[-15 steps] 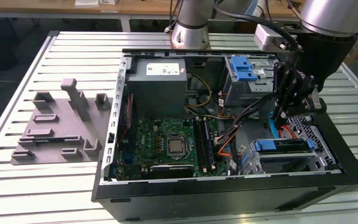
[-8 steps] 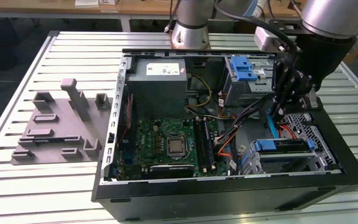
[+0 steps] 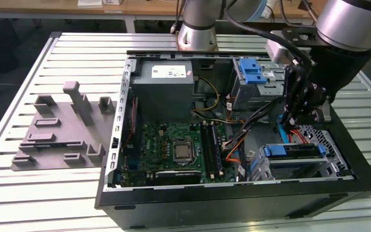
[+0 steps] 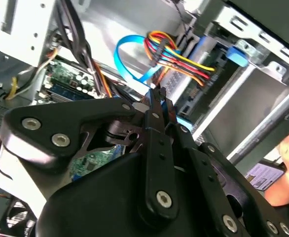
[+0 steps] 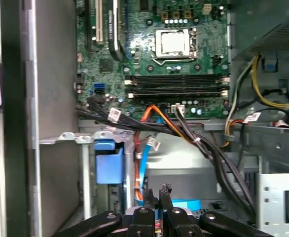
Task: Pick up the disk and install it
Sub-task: 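Insert the second disk wire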
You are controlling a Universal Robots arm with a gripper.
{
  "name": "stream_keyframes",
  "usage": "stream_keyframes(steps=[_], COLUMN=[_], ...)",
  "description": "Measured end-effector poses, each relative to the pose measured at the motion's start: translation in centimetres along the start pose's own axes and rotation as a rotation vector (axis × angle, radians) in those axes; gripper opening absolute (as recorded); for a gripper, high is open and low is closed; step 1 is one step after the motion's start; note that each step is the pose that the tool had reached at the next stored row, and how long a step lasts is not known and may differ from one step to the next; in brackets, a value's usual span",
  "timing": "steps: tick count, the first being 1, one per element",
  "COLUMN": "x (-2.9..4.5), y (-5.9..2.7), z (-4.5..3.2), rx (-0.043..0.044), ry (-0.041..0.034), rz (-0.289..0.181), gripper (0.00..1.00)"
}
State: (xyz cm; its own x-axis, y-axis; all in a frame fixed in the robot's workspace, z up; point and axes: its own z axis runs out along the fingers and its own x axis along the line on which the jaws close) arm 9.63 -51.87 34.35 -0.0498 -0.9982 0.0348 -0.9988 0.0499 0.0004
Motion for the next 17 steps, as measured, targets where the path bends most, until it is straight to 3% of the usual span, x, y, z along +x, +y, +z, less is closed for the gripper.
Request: stream_keyframes(steps=[3, 10, 17], x=[0.81, 1.1, 2.52], y=[-0.04, -0.06, -0.12], z=[0.12, 0.13, 0.33], rx=[-0.0001, 0.0, 0.0001], ry=[-0.0004, -0.0032, -0.0054], rz=[0.0, 0.0, 0.0], gripper=[0.16, 0.16, 0.16])
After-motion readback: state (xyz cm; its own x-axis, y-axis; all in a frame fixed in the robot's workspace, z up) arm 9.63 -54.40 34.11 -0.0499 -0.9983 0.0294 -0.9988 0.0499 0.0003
